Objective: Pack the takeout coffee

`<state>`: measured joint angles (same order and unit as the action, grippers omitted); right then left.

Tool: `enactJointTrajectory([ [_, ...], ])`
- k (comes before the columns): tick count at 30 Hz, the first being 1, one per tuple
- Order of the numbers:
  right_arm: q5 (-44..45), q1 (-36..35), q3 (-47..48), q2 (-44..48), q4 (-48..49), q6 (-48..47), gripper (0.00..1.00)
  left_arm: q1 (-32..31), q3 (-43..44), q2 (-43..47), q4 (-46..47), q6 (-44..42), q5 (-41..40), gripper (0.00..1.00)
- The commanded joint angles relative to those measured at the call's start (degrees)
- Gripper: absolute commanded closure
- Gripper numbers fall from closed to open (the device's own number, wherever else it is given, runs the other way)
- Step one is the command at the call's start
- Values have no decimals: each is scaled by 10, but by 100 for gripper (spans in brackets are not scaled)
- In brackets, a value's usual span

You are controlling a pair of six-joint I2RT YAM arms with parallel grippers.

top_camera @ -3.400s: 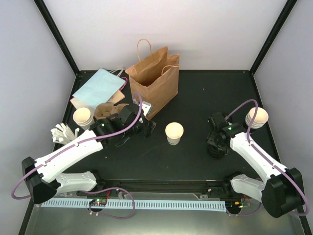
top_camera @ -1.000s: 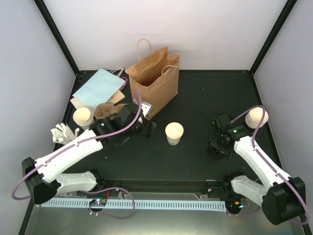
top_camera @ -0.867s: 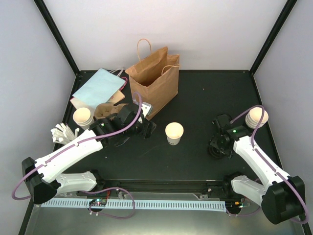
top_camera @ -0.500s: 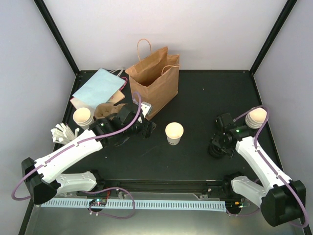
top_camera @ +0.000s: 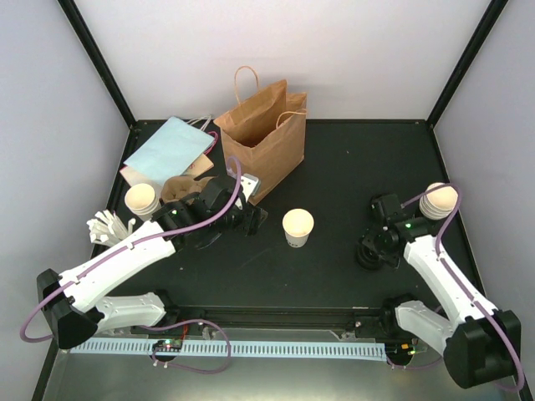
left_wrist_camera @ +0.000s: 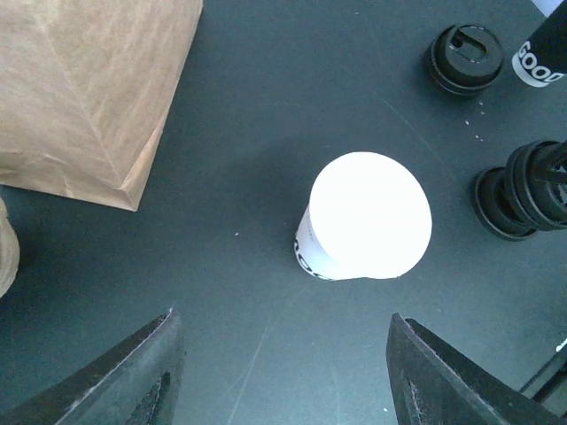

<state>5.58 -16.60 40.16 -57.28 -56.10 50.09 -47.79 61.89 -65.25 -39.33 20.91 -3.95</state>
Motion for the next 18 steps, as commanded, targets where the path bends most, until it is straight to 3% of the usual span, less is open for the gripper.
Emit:
enactJointTrajectory([
  [1, -66, 10, 25, -26, -18, -19, 26, 4, 18, 0, 14, -12, 41, 36],
  [3, 71, -29, -4, -10, -1, 27, 22, 4, 18, 2, 16, -11, 60, 36],
  [4, 43, 2, -30, -8, 27, 5, 23, 4, 12, 3, 29, -12, 71, 36],
  [5, -82, 36, -19, -20, 30, -34, 27, 4, 6, 3, 41, -15, 81, 36],
  [6, -105, 28, 11, -30, 6, -33, 27, 4, 4, 3, 45, -18, 93, 36],
  [8, 38, -44, 50, -9, -15, 7, 22, 4, 7, 3, 43, -17, 114, 35],
  [9, 113, -62, 16, 8, -1, 38, 18, 3, 1, 5, 53, -16, 128, 35],
  [10, 56, -26, -28, 11, 40, 19, 17, 3, -10, 7, 73, -16, 145, 34],
  [11, -76, 41, -38, -7, 65, -39, 25, 3, -19, 9, 96, -15, 165, 34],
  [12, -134, 63, -11, -23, 31, -60, 32, 3, -21, 9, 108, -12, 183, 34],
  [13, -102, 32, 29, -25, -3, -55, 32, 2, -18, 7, 109, -10, 197, 34],
  [14, 5, -16, 66, -13, -35, -31, 28, 2, -16, 6, 107, -8, 205, 34],
  [15, 114, -54, 70, 5, -47, 17, 24, 1, -19, 7, 111, -8, 208, 34],
  [16, 148, -55, 32, 25, -14, 32, 20, 0, -25, 8, 120, -7, 207, 33],
  [18, -22, 46, -10, 18, 40, -49, 25, 0, -33, 6, 140, -6, 209, 33],
])
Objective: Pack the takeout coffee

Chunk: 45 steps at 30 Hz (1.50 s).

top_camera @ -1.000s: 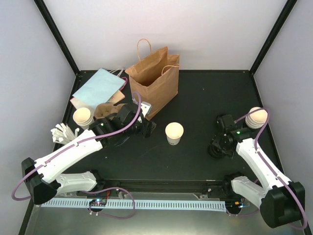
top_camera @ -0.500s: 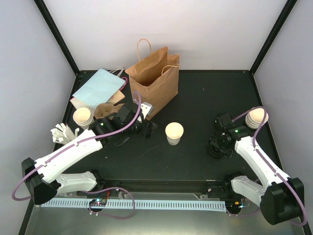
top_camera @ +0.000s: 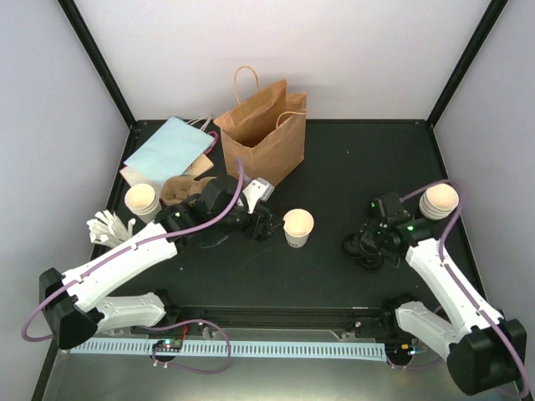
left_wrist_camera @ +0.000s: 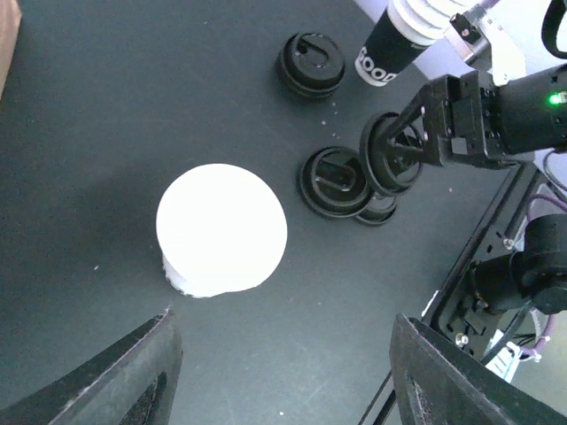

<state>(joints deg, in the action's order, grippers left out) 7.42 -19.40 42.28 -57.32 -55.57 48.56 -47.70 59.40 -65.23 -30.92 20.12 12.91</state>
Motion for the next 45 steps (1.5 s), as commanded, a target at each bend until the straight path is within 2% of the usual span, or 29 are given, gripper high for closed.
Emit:
enactJointTrajectory([
  [1, -65, 71, -12, 2, 16, -31, 26, -1, -2, 3, 49, 1, 45, 34],
  [5, 6, 43, 29, 5, -8, -17, 23, -2, 10, 0, 32, -2, 45, 33],
  [12, -100, 36, 88, 12, 34, -142, 23, 8, -6, 8, 21, 35, -14, 33],
  [15, -134, 9, 114, 6, 55, -185, 22, 26, -19, 16, 27, 48, -7, 33],
  [19, -160, -54, 158, -51, 62, -216, 22, 54, -38, 22, 44, 51, 19, 33],
  [25, -151, -146, 219, -137, 66, -225, 21, 94, -48, 11, 47, 58, 44, 33],
  [32, -142, -186, 266, -201, 47, -231, 21, 119, -59, -15, 64, 70, 81, 33],
  [45, -87, -222, 311, -255, 15, -224, 20, 128, -80, -50, 102, 87, 95, 37],
])
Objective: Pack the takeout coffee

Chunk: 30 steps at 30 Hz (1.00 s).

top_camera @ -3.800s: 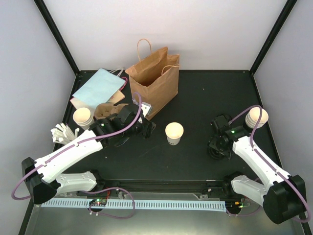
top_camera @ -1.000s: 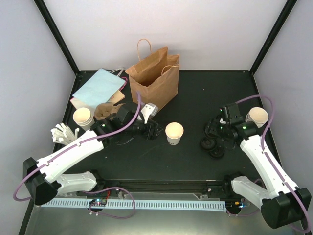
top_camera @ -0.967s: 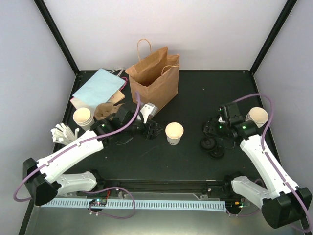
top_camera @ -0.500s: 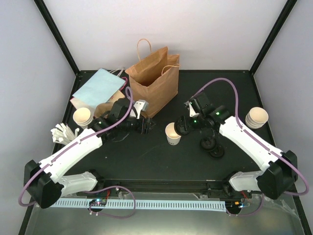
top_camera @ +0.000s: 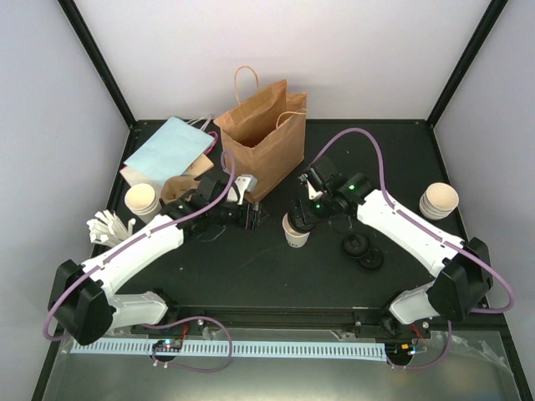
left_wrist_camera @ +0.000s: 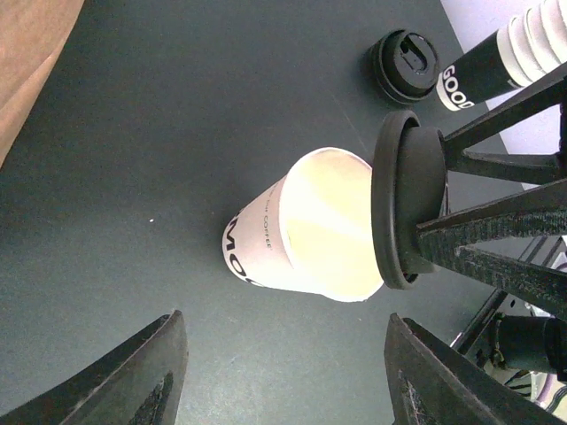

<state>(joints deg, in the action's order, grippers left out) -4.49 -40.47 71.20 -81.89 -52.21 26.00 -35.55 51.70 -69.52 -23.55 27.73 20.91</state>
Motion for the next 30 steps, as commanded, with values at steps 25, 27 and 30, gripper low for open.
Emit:
enactJointTrajectory([
  [25, 33, -29, 28, -30, -31, 6, 20, 8, -16, -92, 78, 0, 38, 41],
  [27, 35, -30, 30, -33, -31, 4, 20, 8, -14, -99, 80, 0, 41, 41],
  [30, 34, -30, 33, -39, -30, 1, 20, 7, -14, -109, 85, -1, 47, 42],
])
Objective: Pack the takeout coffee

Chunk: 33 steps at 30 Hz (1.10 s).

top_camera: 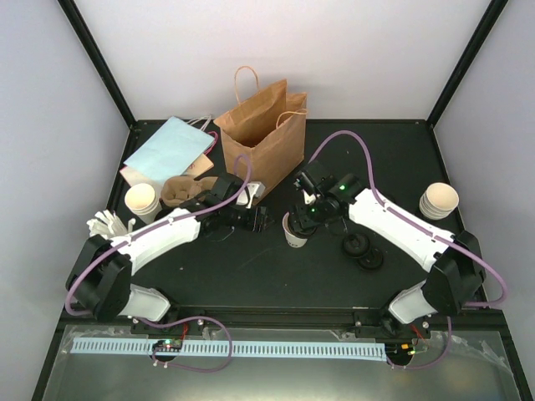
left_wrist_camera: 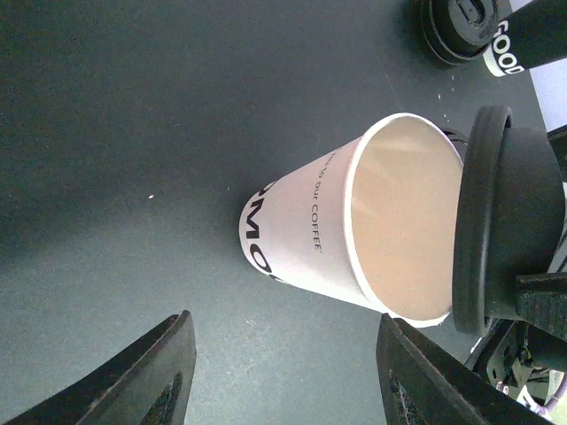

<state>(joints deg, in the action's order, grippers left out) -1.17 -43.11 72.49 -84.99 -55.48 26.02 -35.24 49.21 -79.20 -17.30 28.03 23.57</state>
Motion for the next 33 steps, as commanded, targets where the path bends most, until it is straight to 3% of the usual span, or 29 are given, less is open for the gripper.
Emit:
enactJointTrajectory([
  [1, 1, -4, 22, -11, 3, 1, 20, 4, 11, -15, 25, -4, 23, 42],
  [33, 34, -19, 63, -64, -26, -11, 20, 4, 24, -79, 36, -12, 45, 45],
])
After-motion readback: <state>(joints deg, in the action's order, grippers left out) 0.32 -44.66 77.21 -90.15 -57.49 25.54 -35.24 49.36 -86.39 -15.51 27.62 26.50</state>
